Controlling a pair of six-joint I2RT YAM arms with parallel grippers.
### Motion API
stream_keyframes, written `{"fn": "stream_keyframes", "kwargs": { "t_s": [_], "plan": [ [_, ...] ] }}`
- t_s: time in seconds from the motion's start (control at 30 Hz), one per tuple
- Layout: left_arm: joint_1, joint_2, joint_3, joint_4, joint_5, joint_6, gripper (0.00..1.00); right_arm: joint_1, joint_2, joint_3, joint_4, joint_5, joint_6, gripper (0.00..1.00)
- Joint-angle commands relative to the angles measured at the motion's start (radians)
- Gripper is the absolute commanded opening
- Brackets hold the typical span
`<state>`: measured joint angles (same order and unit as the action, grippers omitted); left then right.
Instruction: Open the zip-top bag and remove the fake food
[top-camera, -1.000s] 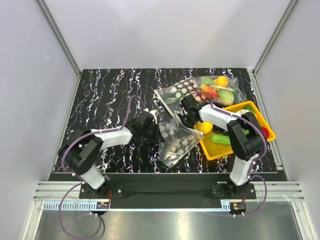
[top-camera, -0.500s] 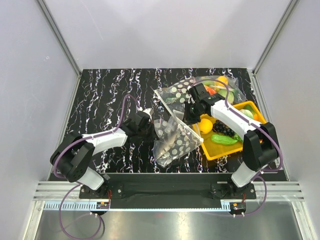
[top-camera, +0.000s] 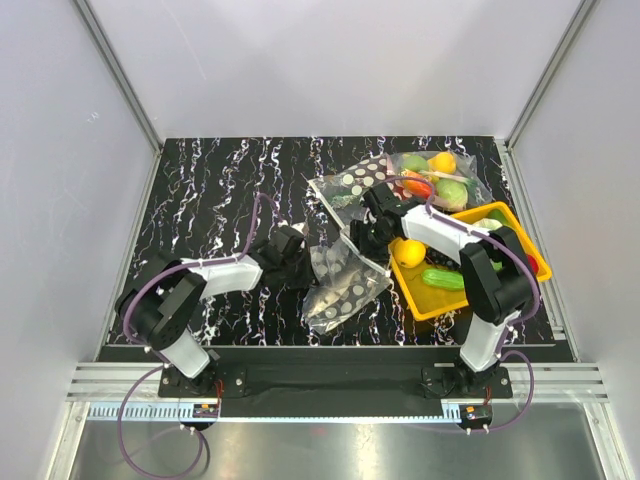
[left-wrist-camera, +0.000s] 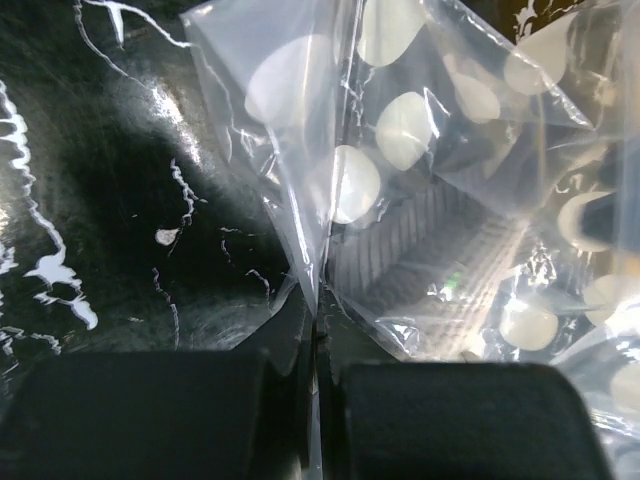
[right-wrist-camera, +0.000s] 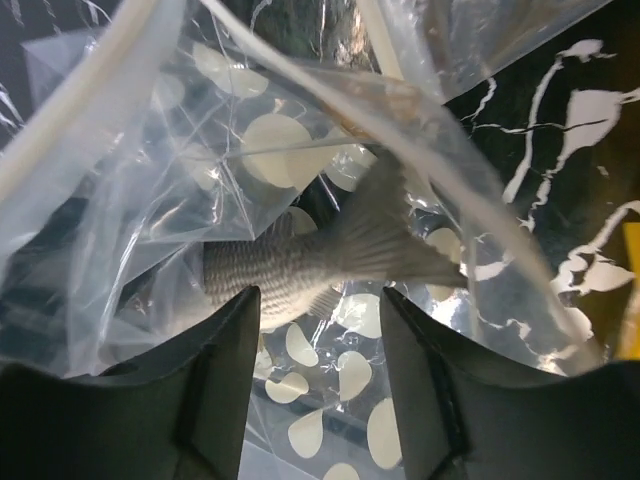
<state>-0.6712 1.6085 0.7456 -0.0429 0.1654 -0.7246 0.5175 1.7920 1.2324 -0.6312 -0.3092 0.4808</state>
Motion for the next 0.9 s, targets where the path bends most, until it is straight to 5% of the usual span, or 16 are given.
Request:
{"fn": "stream_keyframes", "kwargs": {
  "t_s": [0.0, 0.6, 0.7, 0.87],
  "plan": [
    [0.002, 0.025, 0.021, 0.032, 0.025, -0.002, 0.0, 0.024, 0.023, -0.011, 0.03, -0.013, 0.013, 0.59],
    [0.001, 0.037, 0.015, 0.04, 0.048, -0.006, 0.0, 0.049, 0.102, -0.05, 0.105, -0.077, 0.062, 0.66],
    [0.001, 0.034, 0.014, 0.066, 0.057, -0.003, 0.0, 0.055, 0.122, -0.036, 0.108, -0.077, 0.059, 0.52],
    [-0.005, 0.018, 0.005, 0.075, 0.051, 0.002, 0.0, 0.055, 0.115, -0.019, 0.099, -0.056, 0.051, 0.11]
  ]
}}
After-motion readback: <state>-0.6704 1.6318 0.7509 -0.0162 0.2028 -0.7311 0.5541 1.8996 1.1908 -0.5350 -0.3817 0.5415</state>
